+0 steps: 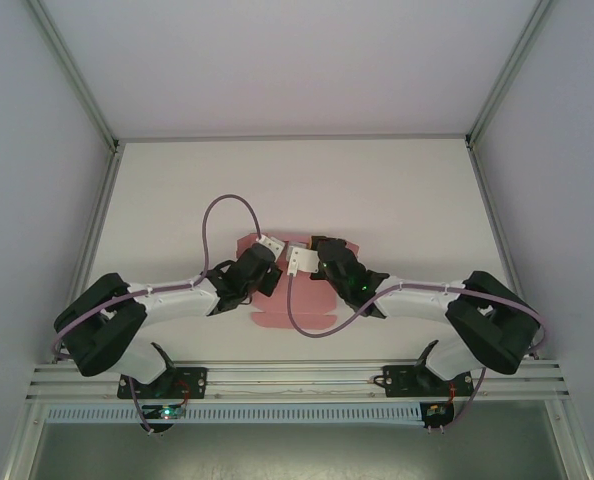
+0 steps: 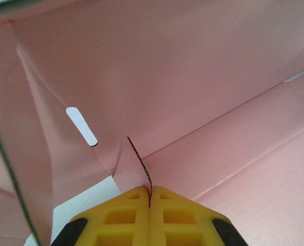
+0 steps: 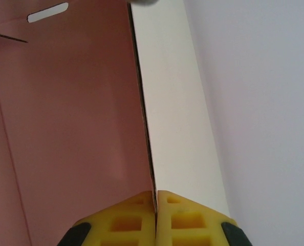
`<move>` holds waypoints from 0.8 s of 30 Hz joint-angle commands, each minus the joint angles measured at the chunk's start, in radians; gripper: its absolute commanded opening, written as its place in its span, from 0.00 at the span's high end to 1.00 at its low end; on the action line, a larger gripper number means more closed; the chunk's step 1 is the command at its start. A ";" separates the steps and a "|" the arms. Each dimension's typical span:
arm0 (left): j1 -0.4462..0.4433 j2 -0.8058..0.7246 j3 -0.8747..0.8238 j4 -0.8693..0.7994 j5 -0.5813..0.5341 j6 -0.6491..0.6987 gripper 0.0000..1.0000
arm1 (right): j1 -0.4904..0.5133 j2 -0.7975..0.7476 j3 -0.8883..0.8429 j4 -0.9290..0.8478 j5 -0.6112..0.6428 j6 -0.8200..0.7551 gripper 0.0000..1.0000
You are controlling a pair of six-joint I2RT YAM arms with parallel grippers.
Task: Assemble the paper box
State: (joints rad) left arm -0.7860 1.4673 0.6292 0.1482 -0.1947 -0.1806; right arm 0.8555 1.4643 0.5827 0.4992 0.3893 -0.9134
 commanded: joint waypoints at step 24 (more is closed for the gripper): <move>-0.023 -0.432 -0.080 -0.160 -0.292 -0.159 0.00 | 0.035 0.122 -0.033 0.260 0.119 -0.211 1.00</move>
State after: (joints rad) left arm -0.7994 1.0683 0.5533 0.0444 -0.3893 -0.2939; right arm 0.8753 1.5757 0.5724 0.6811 0.4862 -1.0782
